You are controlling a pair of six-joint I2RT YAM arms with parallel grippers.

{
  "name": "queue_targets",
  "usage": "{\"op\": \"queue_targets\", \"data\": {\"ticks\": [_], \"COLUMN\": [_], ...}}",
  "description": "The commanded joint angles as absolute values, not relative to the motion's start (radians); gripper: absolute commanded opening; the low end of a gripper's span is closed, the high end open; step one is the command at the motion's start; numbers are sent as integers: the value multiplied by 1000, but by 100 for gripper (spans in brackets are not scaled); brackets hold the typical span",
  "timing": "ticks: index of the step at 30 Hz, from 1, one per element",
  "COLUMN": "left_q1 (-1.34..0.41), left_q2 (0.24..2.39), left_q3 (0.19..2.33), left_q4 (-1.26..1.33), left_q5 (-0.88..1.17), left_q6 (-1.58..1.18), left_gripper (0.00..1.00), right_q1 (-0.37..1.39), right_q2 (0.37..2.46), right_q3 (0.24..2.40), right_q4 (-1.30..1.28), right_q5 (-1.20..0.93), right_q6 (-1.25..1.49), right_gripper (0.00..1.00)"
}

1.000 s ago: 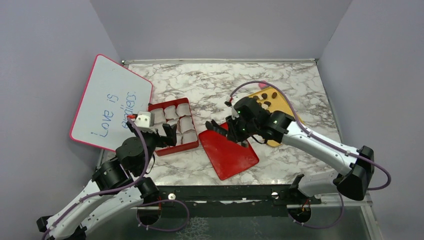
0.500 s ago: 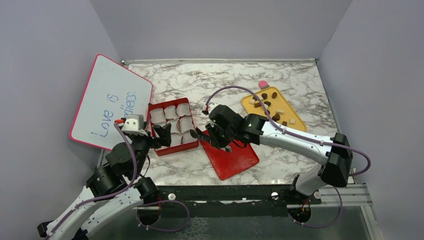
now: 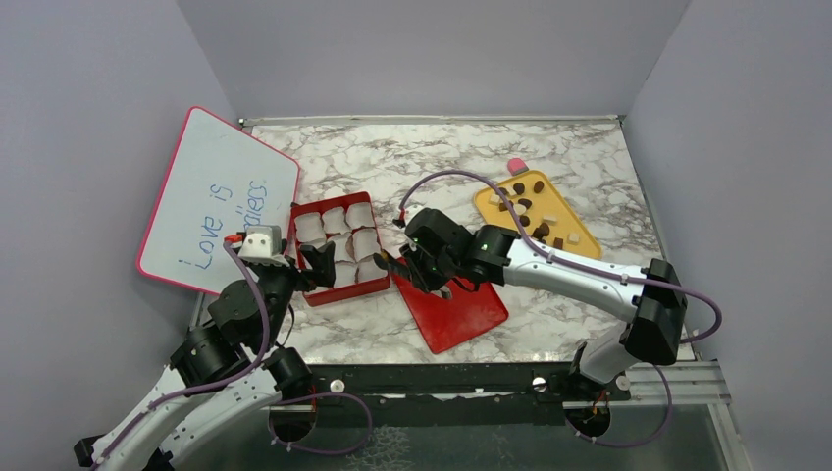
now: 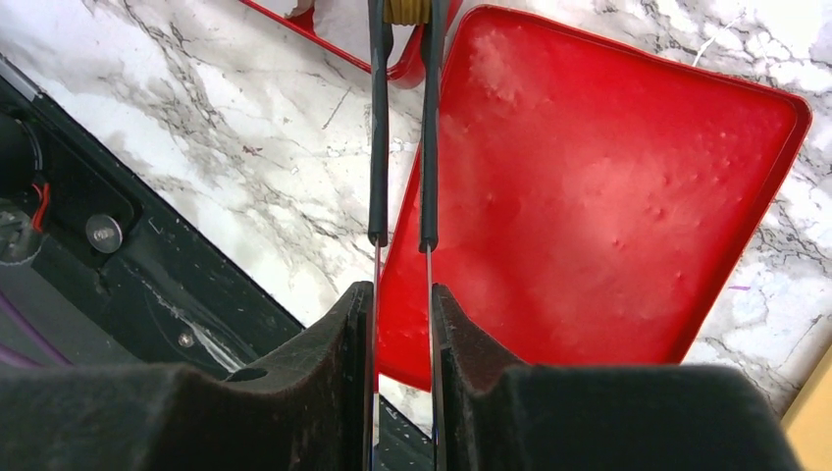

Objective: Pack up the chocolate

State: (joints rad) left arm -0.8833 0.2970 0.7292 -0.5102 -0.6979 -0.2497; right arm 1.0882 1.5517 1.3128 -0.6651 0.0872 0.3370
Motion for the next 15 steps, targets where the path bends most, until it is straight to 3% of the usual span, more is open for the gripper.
{"op": "queue_targets", "data": {"ticks": [1, 15], "left_q1": [-877, -874], "left_q2": [303, 297], "left_q3": [723, 722], "left_q4": [-488, -485], "left_q5": [-713, -713], "left_q6": [-249, -250], "left_gripper": [99, 99], "right_q1": [1103, 1127], "right_q2": [1572, 1581], "right_q3": [1370, 1411], "right_q4": [-630, -657], "right_q5": [138, 134], "right_q6": [320, 311], "right_gripper": [28, 28]}}
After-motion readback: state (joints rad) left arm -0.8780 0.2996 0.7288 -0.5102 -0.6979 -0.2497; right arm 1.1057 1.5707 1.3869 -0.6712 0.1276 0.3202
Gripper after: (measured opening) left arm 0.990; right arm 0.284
